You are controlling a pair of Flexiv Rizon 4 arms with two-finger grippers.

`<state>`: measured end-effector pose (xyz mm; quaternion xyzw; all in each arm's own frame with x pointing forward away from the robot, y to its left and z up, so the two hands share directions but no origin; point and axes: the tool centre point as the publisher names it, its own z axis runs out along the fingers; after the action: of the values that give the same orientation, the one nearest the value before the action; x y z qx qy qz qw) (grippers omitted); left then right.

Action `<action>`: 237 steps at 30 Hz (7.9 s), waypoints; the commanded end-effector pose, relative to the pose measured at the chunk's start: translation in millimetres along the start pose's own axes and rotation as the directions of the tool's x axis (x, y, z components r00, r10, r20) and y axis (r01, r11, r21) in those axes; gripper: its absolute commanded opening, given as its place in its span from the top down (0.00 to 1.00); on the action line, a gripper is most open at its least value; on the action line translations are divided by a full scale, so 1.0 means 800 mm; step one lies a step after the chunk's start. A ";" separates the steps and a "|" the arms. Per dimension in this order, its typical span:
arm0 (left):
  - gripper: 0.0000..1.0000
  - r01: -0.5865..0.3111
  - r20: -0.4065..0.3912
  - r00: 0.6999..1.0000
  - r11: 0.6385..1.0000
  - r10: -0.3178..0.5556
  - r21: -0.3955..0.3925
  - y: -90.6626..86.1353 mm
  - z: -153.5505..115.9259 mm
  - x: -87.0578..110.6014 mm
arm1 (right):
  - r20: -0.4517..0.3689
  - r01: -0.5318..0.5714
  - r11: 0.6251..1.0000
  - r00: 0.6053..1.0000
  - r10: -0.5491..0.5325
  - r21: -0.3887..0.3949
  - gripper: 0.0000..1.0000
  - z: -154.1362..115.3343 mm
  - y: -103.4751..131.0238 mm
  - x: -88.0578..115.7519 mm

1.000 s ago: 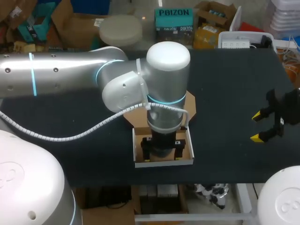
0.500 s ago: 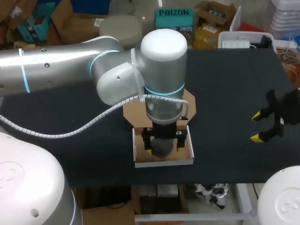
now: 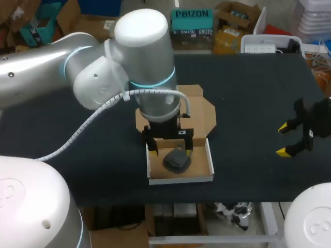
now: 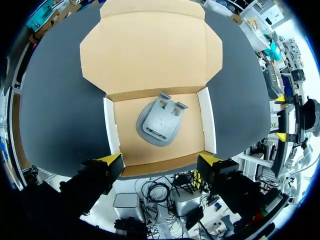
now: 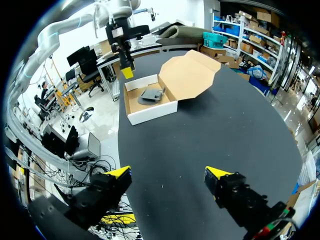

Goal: Assemble the packaging by folding the flat box into shape, placing the metal phone stand inside, and closing the box properly

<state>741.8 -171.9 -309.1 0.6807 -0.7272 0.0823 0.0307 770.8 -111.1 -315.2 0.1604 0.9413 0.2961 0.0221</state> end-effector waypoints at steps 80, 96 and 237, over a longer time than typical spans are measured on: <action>0.00 -0.395 -0.362 0.752 0.816 0.551 0.421 -0.168 -0.049 -0.178 | -0.003 0.001 1.000 1.000 -0.001 -0.003 0.00 -0.002 0.000 0.000; 0.00 -0.432 -0.406 0.656 0.758 0.636 0.489 -0.193 -0.017 -0.174 | -0.044 0.092 0.996 0.995 -0.091 0.021 0.00 -0.002 0.019 -0.006; 1.00 -0.537 -0.121 0.209 0.217 0.970 0.815 -0.140 0.019 -0.089 | -0.029 0.363 0.900 0.930 -0.367 0.242 0.00 -0.012 0.199 -0.038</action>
<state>868.7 -112.1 -328.9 0.0694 -0.8390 0.5394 0.0185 846.6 -4.6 -222.8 -0.0153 0.9830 0.1706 0.0659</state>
